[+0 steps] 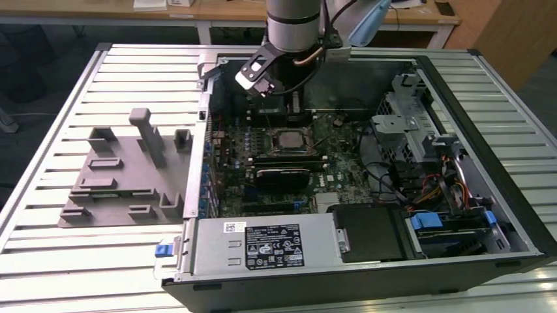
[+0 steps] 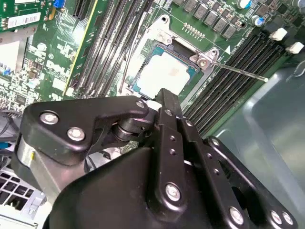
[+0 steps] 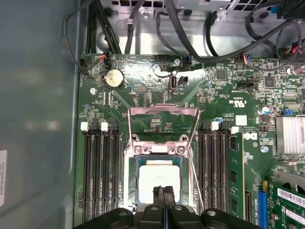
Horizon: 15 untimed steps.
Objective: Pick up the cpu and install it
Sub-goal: 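Place the cpu into insertion slot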
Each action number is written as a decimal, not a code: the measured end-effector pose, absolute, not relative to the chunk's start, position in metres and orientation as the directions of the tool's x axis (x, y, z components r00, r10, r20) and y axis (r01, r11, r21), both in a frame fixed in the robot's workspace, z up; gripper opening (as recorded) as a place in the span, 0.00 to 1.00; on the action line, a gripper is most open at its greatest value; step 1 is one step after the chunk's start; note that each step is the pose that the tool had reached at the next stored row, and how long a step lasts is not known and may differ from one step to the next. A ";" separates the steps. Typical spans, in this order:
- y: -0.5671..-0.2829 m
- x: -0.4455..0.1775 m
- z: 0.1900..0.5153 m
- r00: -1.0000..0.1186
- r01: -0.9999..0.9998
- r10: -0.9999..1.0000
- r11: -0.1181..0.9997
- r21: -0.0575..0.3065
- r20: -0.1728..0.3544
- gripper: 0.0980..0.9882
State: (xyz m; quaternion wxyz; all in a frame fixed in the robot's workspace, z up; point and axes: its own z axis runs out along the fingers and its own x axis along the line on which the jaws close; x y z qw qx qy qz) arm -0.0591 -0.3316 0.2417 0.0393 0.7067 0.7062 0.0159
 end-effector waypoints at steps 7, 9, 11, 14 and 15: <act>-0.332 -0.059 0.249 0.002 0.997 0.999 0.001 0.078 -0.033 0.01; -0.332 -0.059 0.252 0.002 0.997 0.999 0.001 0.078 -0.033 0.01; -0.332 -0.059 0.254 0.002 0.997 0.999 0.001 0.078 -0.033 0.01; -0.332 -0.059 0.257 0.002 0.997 0.999 0.001 0.078 -0.033 0.01; -0.332 -0.059 0.258 0.002 0.997 0.999 0.001 0.078 -0.033 0.01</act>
